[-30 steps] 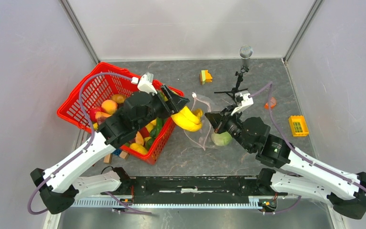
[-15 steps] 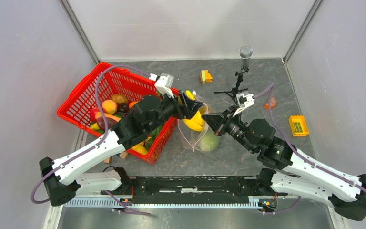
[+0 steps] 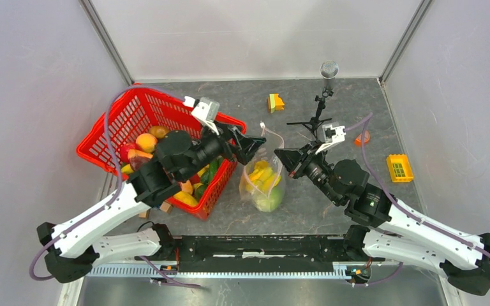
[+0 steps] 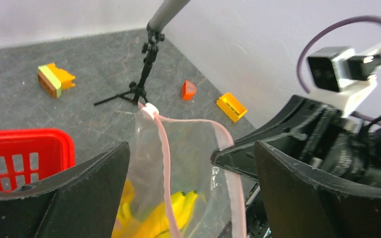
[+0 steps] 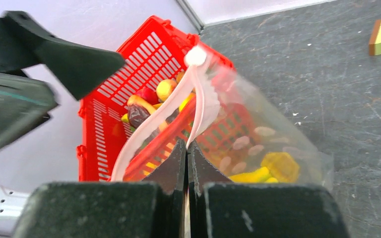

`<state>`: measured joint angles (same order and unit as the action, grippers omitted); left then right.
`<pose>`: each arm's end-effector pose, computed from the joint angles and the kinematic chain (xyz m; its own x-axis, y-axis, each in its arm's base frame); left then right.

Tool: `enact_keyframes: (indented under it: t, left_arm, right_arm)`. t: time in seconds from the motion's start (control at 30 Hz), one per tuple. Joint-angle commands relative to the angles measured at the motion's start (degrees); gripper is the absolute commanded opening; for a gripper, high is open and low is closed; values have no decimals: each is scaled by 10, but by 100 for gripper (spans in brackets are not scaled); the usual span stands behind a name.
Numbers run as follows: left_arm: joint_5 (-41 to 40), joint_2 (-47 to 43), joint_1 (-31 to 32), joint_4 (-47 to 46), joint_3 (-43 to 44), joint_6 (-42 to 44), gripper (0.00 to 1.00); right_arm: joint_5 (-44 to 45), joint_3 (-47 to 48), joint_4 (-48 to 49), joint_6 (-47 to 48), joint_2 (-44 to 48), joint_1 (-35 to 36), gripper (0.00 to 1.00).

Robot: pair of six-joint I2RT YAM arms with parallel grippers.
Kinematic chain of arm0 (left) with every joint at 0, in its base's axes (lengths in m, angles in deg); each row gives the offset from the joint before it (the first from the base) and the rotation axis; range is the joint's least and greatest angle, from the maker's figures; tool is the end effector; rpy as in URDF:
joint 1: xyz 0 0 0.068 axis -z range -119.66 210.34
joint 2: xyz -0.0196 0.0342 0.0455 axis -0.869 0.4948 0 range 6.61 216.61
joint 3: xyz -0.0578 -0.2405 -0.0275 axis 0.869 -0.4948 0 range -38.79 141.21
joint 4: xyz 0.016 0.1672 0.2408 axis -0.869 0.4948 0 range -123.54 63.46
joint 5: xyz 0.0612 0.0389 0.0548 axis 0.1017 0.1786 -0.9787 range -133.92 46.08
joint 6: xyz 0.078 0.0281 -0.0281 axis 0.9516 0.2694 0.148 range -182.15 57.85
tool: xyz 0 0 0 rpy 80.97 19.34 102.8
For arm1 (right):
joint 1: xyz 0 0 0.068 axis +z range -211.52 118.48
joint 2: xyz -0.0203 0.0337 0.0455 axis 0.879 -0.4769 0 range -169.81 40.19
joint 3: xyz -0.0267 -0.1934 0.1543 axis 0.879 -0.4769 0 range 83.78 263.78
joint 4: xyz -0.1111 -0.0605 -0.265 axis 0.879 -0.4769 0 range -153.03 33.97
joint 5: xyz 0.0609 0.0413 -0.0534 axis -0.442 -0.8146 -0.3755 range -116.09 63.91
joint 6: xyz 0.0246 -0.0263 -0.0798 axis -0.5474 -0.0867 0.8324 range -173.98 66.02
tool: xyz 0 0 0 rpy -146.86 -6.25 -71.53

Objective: Place the food in the zip-top bag and seal the zipper
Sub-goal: Place the fake fruit in the zipper food storage bag, then adjust the zipper food storage bag at the center of the board.

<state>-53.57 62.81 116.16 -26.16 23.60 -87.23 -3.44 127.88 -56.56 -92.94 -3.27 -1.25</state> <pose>0.1841 -0.2478 0.3989 -0.3164 -0.2779 -0.9070 0.6483 0.6346 -0.4207 0.1600 0.2200 0.3414 -0.3830 0.4993 -0.7772 -0.4752 0.6150 0.6293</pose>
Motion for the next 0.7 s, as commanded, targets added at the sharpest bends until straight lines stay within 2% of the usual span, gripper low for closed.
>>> enact_keyframes:
  t: [0.0, 0.1, 0.2, 0.27, 0.37, 0.47, 0.57, 0.67]
  left_arm:
    - [10, -25, 3, 35, 44, 43, 100]
    - [-1, -38, 3, 47, 40, 43, 100]
    - [-27, -50, 4, 72, 44, 47, 100]
    - [-51, -59, 3, 92, 51, 53, 100]
    - [-110, -76, 3, 113, 52, 55, 100]
    - [-182, -83, 3, 152, 59, 56, 100]
    - [-249, -84, 2, 187, 62, 50, 100]
    - [-299, -92, 2, 198, 53, 37, 100]
  right_arm:
    - [43, -1, 25, 12, 7, 0, 0]
    - [37, 3, 27, 33, 6, 1, 0]
    - [-7, 28, 37, 106, 10, 0, 0]
    - [-43, 25, 78, 144, 32, 0, 0]
    - [16, -5, 108, 170, 83, 0, 0]
    - [83, 21, 59, 205, 119, 1, 0]
    - [84, 57, 15, 232, 138, 1, 0]
    - [78, 109, -82, 226, 101, 1, 0]
